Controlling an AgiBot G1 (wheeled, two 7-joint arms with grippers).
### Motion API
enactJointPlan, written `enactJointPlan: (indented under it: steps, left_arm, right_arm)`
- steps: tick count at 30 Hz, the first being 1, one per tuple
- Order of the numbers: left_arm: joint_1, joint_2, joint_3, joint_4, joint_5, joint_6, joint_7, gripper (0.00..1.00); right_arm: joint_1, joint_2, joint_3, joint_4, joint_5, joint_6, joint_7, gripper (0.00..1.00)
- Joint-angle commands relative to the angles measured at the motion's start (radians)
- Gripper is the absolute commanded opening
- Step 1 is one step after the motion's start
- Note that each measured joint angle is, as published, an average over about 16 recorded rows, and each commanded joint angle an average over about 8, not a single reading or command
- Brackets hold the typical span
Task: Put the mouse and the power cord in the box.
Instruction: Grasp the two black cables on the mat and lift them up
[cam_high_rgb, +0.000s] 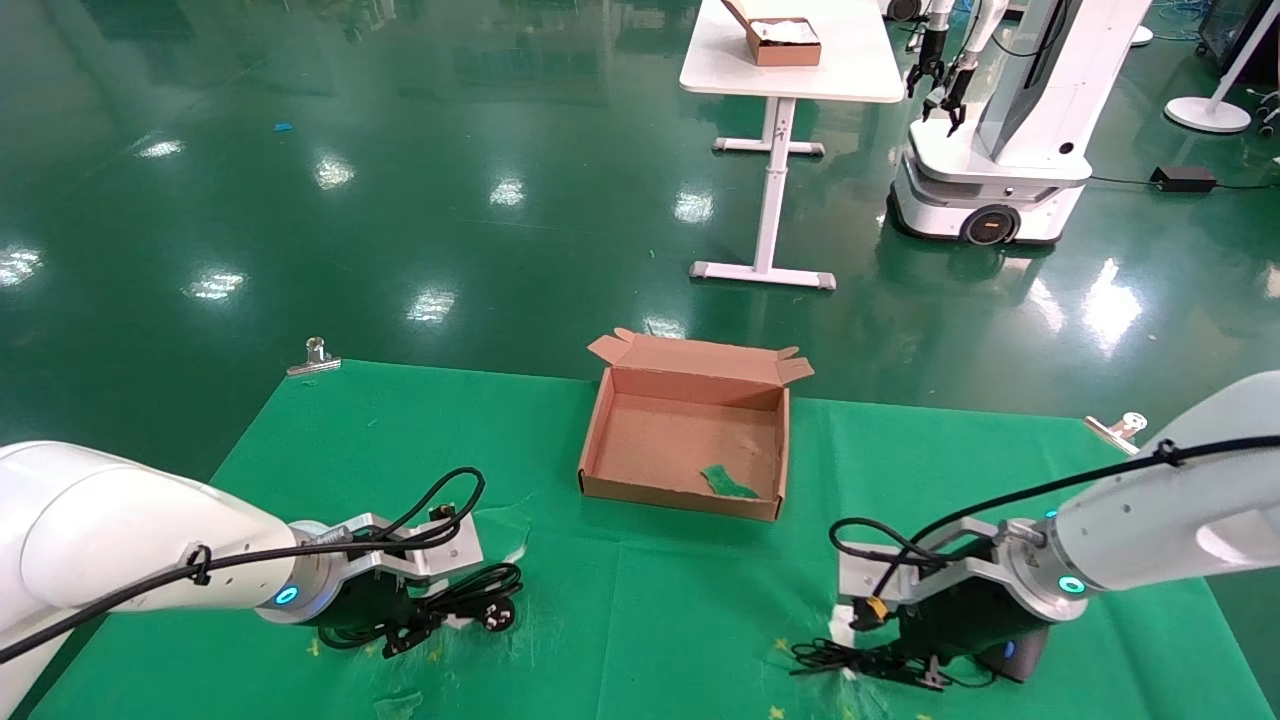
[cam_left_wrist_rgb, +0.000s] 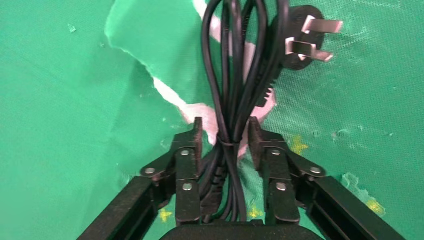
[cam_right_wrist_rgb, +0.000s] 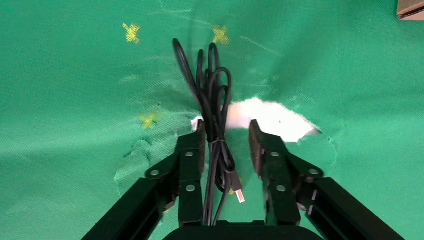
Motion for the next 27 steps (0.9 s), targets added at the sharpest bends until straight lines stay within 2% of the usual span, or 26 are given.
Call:
enactJointPlan:
  steps: [1,27]
  left_arm:
    - [0.000,0.000,0.000,0.000,0.000,0.000,0.000,0.00]
    - [0.000,0.000,0.000,0.000,0.001,0.000,0.000,0.00]
  right_arm:
    - [0.000,0.000,0.000,0.000,0.000,0.000,0.000,0.00]
    - [0.000,0.001,0.000,0.001,0.000,0.000,0.000,0.00]
